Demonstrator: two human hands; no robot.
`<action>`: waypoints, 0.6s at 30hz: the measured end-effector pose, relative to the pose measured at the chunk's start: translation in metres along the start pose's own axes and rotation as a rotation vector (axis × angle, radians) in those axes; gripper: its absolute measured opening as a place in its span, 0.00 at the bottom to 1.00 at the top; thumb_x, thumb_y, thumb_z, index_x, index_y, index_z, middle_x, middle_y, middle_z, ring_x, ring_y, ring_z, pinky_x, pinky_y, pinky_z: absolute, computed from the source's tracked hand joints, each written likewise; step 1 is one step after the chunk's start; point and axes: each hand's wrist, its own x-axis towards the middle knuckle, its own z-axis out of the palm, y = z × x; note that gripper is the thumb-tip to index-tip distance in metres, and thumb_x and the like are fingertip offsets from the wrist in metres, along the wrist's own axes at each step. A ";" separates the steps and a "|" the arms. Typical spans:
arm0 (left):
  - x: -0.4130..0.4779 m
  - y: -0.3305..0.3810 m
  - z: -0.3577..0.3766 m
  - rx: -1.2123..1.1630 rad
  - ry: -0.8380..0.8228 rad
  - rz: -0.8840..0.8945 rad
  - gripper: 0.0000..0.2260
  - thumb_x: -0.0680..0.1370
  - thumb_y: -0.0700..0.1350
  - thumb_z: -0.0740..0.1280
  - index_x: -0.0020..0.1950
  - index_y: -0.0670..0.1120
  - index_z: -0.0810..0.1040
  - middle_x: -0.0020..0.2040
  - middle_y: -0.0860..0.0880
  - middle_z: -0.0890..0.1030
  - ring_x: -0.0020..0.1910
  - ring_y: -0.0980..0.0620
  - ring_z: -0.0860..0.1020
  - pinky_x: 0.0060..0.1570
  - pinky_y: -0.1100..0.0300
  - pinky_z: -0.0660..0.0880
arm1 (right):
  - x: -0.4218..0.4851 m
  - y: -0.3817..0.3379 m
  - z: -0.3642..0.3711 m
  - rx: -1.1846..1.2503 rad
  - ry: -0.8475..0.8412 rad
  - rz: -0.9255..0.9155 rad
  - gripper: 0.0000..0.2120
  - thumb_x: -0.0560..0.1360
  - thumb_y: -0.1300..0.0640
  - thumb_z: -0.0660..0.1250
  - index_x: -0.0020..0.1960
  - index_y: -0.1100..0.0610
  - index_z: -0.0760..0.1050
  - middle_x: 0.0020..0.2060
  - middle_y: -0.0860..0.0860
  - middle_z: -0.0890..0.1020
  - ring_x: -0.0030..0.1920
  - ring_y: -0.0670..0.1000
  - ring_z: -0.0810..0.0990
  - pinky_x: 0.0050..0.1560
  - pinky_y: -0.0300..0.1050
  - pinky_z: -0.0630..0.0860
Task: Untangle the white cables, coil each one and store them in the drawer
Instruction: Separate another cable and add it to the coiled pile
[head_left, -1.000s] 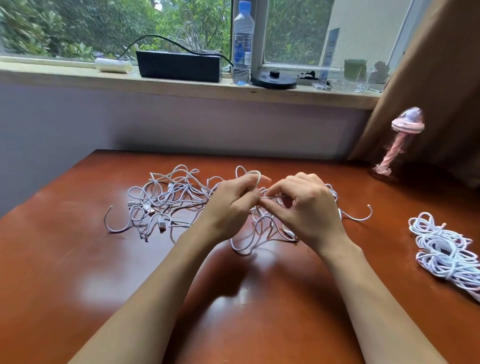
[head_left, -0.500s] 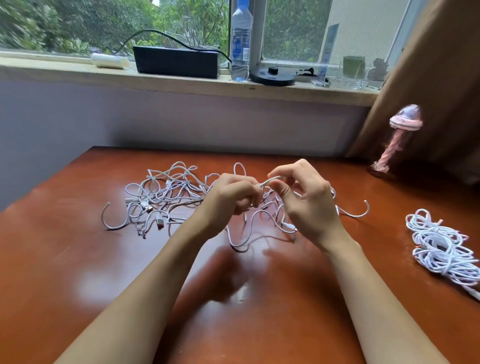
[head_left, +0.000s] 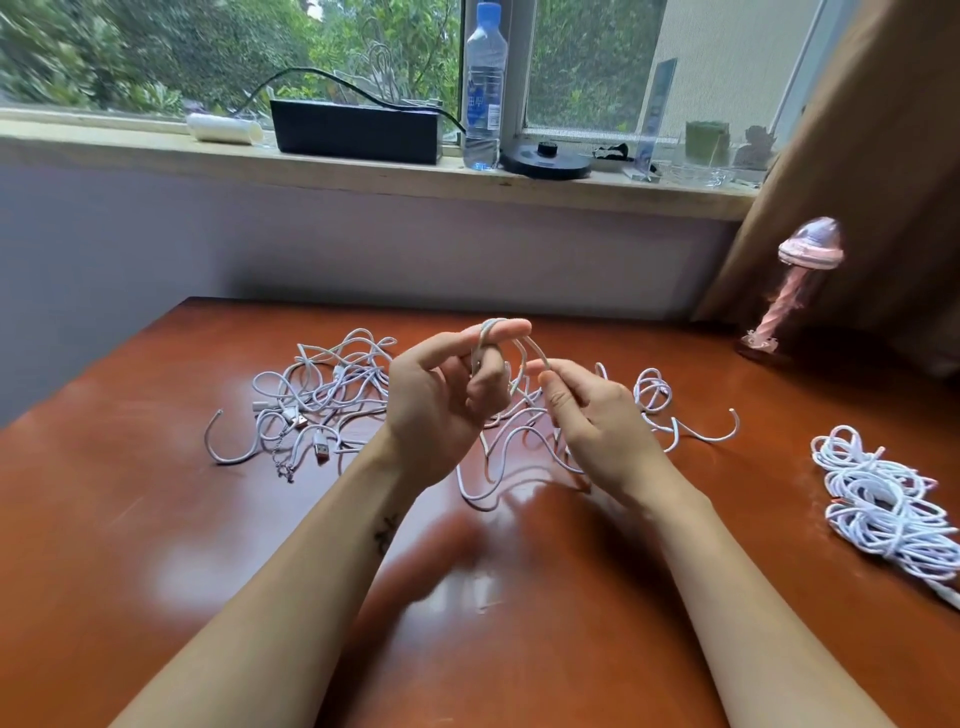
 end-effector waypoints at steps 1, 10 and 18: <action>0.000 0.002 0.000 -0.029 0.014 -0.003 0.17 0.79 0.43 0.57 0.56 0.38 0.83 0.28 0.48 0.62 0.31 0.50 0.53 0.35 0.57 0.55 | -0.001 0.000 0.001 -0.009 -0.019 -0.003 0.11 0.85 0.54 0.61 0.61 0.51 0.80 0.30 0.35 0.77 0.33 0.41 0.75 0.38 0.36 0.69; 0.001 0.008 -0.003 -0.200 0.062 0.006 0.16 0.84 0.45 0.57 0.67 0.40 0.77 0.50 0.46 0.85 0.42 0.50 0.82 0.48 0.59 0.80 | -0.003 0.001 0.010 -0.036 -0.126 -0.062 0.14 0.84 0.59 0.62 0.67 0.51 0.78 0.51 0.36 0.81 0.50 0.34 0.78 0.54 0.33 0.72; 0.004 0.014 -0.010 -0.241 0.108 0.083 0.16 0.86 0.45 0.53 0.71 0.43 0.72 0.69 0.46 0.79 0.66 0.47 0.79 0.65 0.54 0.74 | 0.001 -0.006 0.007 -0.018 0.092 -0.116 0.08 0.82 0.62 0.65 0.58 0.56 0.81 0.49 0.46 0.84 0.49 0.44 0.81 0.52 0.35 0.75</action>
